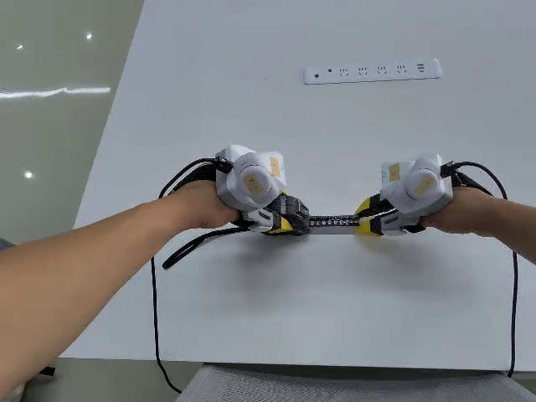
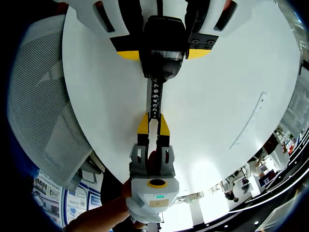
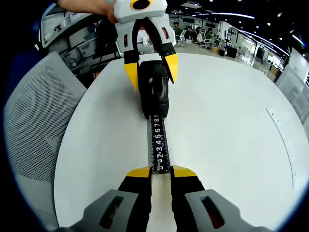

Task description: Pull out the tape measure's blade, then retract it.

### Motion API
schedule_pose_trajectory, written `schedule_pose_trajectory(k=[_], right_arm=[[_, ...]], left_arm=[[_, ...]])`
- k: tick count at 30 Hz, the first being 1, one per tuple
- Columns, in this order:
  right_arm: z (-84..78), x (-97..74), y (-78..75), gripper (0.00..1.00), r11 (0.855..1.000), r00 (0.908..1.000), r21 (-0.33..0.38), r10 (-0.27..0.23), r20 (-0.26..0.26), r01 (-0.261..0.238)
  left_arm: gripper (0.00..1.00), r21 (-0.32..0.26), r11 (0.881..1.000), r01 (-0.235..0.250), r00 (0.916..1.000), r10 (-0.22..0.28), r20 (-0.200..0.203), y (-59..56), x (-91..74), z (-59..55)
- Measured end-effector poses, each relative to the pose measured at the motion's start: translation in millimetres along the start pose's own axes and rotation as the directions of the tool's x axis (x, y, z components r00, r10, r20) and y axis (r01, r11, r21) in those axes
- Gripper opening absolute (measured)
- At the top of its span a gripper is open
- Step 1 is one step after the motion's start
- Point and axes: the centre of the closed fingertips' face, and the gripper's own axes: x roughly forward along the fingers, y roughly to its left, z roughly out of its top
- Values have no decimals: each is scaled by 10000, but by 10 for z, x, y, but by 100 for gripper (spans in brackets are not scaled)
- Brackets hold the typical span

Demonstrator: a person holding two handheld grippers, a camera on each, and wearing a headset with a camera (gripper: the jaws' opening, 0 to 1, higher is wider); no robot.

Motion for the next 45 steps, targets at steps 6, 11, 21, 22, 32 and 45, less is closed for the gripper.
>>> schedule_pose_trajectory(k=[6,11,21,22,32,45], right_arm=[[-80,-89,19,10,9999,10000,90,-57,-79,58],[-151,-161,34,10,9998,9998,182,-96,-149,99],[-254,-284,45,10,9996,9996,274,-109,-264,116],[-269,-299,44,10,9995,9995,278,-117,-278,125],[-419,-420,32,10,9991,9990,403,-110,-423,127],[-628,-560,6,10,9982,9974,551,-194,-688,232]], left_arm=[[29,54,10000,31,10000,-30,-48,-1,4,-2],[29,95,9999,43,10000,-42,-84,-7,5,1],[29,109,9999,58,9999,-57,-136,-8,2,-1],[29,109,9999,59,9999,-58,-140,-7,2,-1],[29,152,9998,97,9998,-94,-161,-9,5,1],[29,213,9997,122,9996,-117,-240,-13,14,2]])
